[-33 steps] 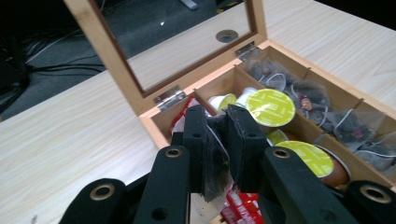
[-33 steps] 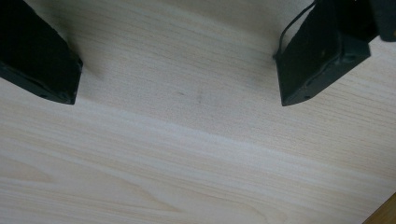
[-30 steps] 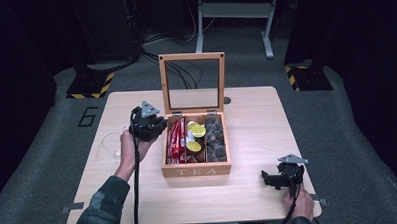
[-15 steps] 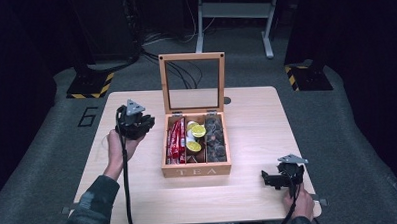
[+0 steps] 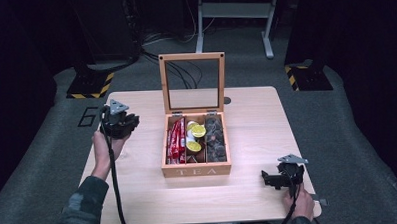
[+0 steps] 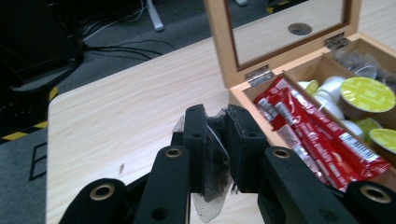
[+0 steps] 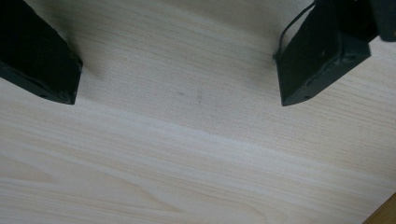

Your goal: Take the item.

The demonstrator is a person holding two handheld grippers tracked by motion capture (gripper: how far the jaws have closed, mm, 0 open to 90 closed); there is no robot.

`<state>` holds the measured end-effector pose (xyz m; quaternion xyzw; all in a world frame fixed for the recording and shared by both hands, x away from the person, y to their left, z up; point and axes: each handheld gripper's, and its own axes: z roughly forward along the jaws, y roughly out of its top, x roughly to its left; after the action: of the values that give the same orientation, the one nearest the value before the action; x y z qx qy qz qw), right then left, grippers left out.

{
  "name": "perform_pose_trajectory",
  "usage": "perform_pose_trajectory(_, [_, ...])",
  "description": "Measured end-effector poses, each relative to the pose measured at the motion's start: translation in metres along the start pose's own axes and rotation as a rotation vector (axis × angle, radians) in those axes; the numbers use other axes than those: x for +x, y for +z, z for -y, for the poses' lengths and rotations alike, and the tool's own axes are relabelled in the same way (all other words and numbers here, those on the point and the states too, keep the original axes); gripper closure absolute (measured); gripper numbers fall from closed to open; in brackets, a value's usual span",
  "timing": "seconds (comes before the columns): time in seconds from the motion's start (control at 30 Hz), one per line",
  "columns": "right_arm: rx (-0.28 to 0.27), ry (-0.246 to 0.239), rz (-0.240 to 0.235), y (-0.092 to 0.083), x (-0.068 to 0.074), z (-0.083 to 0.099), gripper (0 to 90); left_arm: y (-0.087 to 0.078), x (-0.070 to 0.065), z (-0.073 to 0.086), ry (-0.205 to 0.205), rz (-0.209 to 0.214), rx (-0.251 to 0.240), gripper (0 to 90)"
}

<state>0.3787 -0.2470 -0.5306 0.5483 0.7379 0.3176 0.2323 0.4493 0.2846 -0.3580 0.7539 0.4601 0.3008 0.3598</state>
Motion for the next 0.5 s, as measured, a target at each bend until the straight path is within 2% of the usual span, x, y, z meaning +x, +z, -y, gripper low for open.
perform_pose_trajectory(0.23, [0.0,0.0,0.0,0.0,0.0,0.0,0.0,-0.006,0.017,0.008,-0.036,-0.039,0.002,78.2])
perform_pose_trajectory(0.5, [0.0,-0.001,0.0,0.0,0.0,0.0,0.0,-0.006,0.029,0.02,-0.064,-0.063,0.003,78.2])
